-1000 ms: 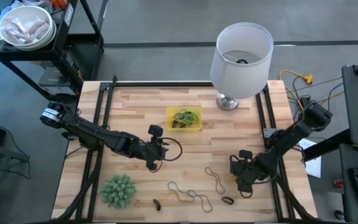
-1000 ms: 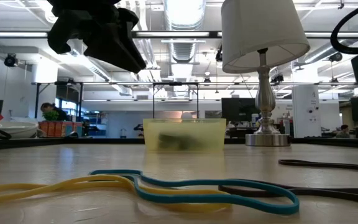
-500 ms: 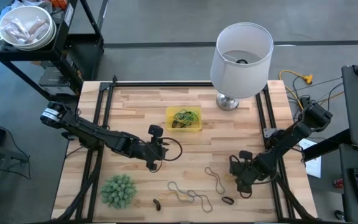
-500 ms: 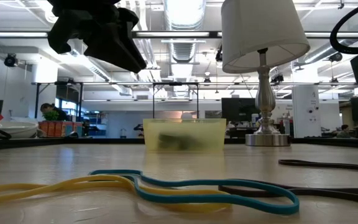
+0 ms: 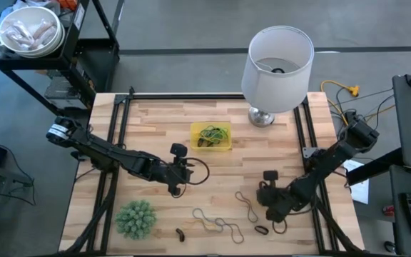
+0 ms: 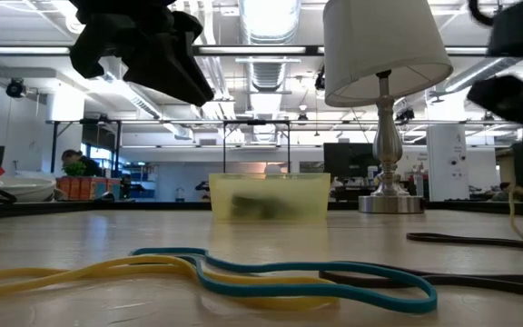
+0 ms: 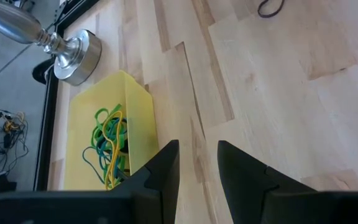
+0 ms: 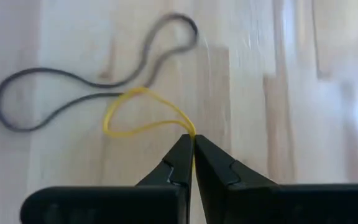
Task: Pick and place rubber bands into bin
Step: Put the yellow rubber band into the yellow bin
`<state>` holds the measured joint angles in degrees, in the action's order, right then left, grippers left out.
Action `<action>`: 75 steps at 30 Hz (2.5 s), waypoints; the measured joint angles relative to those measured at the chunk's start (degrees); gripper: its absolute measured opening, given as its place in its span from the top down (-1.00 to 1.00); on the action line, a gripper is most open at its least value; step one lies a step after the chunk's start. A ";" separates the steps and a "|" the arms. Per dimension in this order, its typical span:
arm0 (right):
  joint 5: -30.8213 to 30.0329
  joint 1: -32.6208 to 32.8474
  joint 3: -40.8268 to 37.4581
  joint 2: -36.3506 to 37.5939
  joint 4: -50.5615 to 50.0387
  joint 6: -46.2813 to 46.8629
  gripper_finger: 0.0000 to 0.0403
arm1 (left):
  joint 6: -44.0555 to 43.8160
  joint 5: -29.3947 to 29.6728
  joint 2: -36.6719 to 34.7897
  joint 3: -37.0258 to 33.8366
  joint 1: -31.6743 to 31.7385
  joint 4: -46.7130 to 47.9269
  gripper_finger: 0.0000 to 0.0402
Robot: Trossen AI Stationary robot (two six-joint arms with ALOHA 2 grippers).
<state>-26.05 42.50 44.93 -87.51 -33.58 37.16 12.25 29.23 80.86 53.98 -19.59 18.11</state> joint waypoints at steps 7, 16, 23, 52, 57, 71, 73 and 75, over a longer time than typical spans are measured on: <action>-13.23 -0.07 3.46 0.05 -0.11 -9.00 0.96 | -0.01 -0.01 0.00 -0.02 0.00 -0.02 0.54; -31.47 -0.35 5.81 0.16 0.59 -18.16 0.96 | -0.02 -0.01 0.00 -0.28 0.00 -0.02 0.54; -38.50 -2.83 6.40 0.23 4.70 -24.20 0.96 | -0.01 0.00 0.02 -0.47 0.00 -0.02 0.54; -18.38 -35.38 6.38 -5.51 42.14 -54.44 0.96 | -0.02 -0.02 0.02 -0.73 0.00 0.54 0.54; -17.17 -40.12 6.37 -9.37 45.17 -54.86 0.96 | -0.04 0.00 0.02 -0.75 0.00 0.54 0.54; -14.32 -43.69 6.37 -11.70 46.44 -51.38 0.96 | -0.02 -0.02 0.02 -0.83 0.00 0.94 0.54; -14.20 -43.70 6.37 -11.66 46.39 -51.08 0.94 | -0.02 -0.02 0.02 -0.83 0.00 0.94 0.54; -13.08 -43.71 6.37 -11.66 46.31 -51.12 0.89 | -0.02 -0.02 0.02 -0.83 0.00 0.93 0.54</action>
<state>-39.13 -1.21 51.31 -99.18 12.73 -13.96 12.23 29.21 80.88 53.15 -19.59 19.04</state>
